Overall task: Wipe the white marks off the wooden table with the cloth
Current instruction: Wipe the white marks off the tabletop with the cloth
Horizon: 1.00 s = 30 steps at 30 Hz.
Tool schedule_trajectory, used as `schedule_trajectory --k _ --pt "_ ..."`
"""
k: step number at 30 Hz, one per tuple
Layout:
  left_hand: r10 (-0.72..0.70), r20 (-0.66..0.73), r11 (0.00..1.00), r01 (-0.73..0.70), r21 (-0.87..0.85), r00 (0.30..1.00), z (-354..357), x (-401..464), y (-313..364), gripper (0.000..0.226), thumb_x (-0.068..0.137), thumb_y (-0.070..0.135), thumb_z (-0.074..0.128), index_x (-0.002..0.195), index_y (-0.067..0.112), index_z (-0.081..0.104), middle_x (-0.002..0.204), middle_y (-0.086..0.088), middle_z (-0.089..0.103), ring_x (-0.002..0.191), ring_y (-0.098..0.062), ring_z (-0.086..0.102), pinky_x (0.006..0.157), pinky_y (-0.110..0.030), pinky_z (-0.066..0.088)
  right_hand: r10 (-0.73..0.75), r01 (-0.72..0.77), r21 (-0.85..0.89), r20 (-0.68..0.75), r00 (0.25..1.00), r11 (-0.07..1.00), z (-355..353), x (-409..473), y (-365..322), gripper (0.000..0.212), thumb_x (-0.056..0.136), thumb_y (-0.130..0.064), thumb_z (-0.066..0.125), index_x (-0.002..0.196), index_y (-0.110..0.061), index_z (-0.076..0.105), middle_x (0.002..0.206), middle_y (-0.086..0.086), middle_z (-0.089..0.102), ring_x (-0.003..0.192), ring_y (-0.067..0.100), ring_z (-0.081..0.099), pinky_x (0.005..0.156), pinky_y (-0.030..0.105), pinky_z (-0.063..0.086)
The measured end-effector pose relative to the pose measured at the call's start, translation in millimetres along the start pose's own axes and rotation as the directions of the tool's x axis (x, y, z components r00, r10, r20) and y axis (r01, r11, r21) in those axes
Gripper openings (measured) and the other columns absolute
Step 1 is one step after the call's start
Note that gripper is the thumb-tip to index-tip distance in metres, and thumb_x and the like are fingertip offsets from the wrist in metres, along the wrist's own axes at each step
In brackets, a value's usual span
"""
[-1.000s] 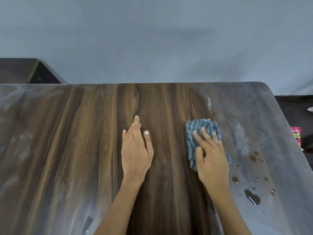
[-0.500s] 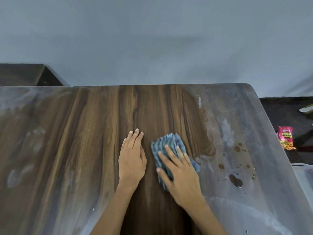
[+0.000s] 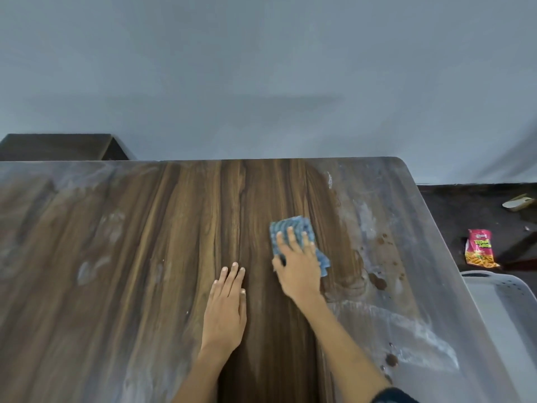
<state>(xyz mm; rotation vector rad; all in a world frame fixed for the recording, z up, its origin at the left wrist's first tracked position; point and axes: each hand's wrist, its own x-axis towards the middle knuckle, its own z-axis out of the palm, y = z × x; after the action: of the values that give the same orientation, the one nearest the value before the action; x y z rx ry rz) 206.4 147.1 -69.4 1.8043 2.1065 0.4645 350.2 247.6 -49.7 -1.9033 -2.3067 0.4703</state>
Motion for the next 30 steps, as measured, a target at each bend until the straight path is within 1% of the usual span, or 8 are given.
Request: schedule_trajectory --k 5,8,12,15,18,22,25,30 --pt "0.023 0.026 0.999 -0.024 0.038 0.999 -6.9 -29.4 -7.9 0.049 0.100 0.030 0.027 0.147 0.022 0.017 0.155 0.009 0.010 0.137 -0.003 -0.008 0.113 -0.022 -0.002 -0.241 0.243 0.003 0.109 0.964 0.970 13.7 -83.0 -6.5 0.054 0.097 -0.039 0.037 0.148 -0.033 0.022 0.158 -0.009 0.015 0.147 0.020 0.002 0.113 0.032 -0.011" --pt "0.032 0.038 0.998 -0.034 0.050 0.999 -10.0 -46.0 -13.9 0.049 0.100 0.031 0.026 0.147 0.023 0.016 0.155 0.010 0.009 0.138 -0.003 -0.008 0.114 -0.022 -0.001 -0.269 0.278 -0.085 0.098 0.958 0.957 8.1 -126.5 13.2 0.053 0.090 -0.041 0.051 0.141 -0.034 0.039 0.150 -0.012 0.034 0.142 0.021 0.026 0.113 0.039 0.010" --pt "0.013 0.037 0.998 -0.016 0.064 0.999 -8.7 -60.4 -17.3 0.049 0.100 0.031 0.022 0.147 0.023 0.011 0.155 0.012 0.005 0.139 -0.003 -0.010 0.114 -0.021 -0.004 -0.077 0.079 -0.029 0.069 0.995 0.996 0.8 -130.9 57.4 0.053 0.099 -0.043 0.031 0.148 -0.034 0.015 0.153 -0.018 0.001 0.146 0.016 -0.004 0.115 0.031 -0.007" --pt "-0.007 0.033 0.998 0.005 0.061 0.999 -7.0 -66.9 -18.8 0.049 0.100 0.031 0.022 0.146 0.023 0.008 0.155 0.012 0.003 0.139 -0.003 -0.011 0.113 -0.021 -0.006 0.154 -0.154 0.002 -0.046 0.987 0.988 -6.7 -101.7 59.1 0.052 0.099 -0.039 0.033 0.149 -0.030 0.019 0.158 -0.009 0.009 0.147 0.019 -0.001 0.120 0.036 0.002" --pt "-0.013 0.023 0.997 0.012 0.077 1.000 -5.4 -71.8 -19.9 0.049 0.100 0.032 0.021 0.146 0.024 0.005 0.155 0.012 0.002 0.139 -0.003 -0.012 0.113 -0.021 -0.007 0.265 -0.263 0.052 -0.020 0.964 0.963 -3.8 -71.2 25.6 0.054 0.100 -0.042 0.030 0.150 -0.027 0.016 0.160 -0.004 0.008 0.147 0.027 0.000 0.119 0.041 0.003" --pt "-0.006 0.026 0.998 0.004 0.057 1.000 -6.9 -77.2 -19.5 0.049 0.100 0.031 0.025 0.147 0.023 0.012 0.155 0.011 0.005 0.138 -0.003 -0.011 0.114 -0.022 -0.004 0.000 -0.001 0.039 0.028 1.000 0.999 10.6 -75.7 -18.1 0.054 0.099 -0.043 0.033 0.149 -0.028 0.020 0.159 -0.004 0.010 0.147 0.024 -0.002 0.118 0.037 -0.004" --pt "-0.008 0.030 0.999 0.007 0.045 1.000 -7.8 -82.5 -20.1 0.049 0.100 0.030 0.026 0.147 0.022 0.013 0.155 0.008 0.006 0.138 -0.004 -0.011 0.115 -0.025 -0.002 -0.184 0.181 0.053 0.068 0.981 0.982 19.6 -111.5 -23.3 0.053 0.097 -0.041 0.037 0.148 -0.031 0.023 0.158 -0.009 0.013 0.147 0.017 -0.003 0.116 0.032 -0.008" --pt "-0.008 0.026 0.999 0.007 0.031 1.000 -9.5 -92.8 -22.0 0.049 0.100 0.030 0.026 0.147 0.022 0.013 0.155 0.009 0.005 0.138 -0.004 -0.011 0.114 -0.023 -0.004 -0.284 0.287 -0.003 0.145 0.948 0.958 24.9 -181.4 8.8 0.054 0.092 -0.047 0.036 0.144 -0.040 0.029 0.153 -0.022 0.015 0.145 0.009 0.004 0.116 0.034 -0.007"
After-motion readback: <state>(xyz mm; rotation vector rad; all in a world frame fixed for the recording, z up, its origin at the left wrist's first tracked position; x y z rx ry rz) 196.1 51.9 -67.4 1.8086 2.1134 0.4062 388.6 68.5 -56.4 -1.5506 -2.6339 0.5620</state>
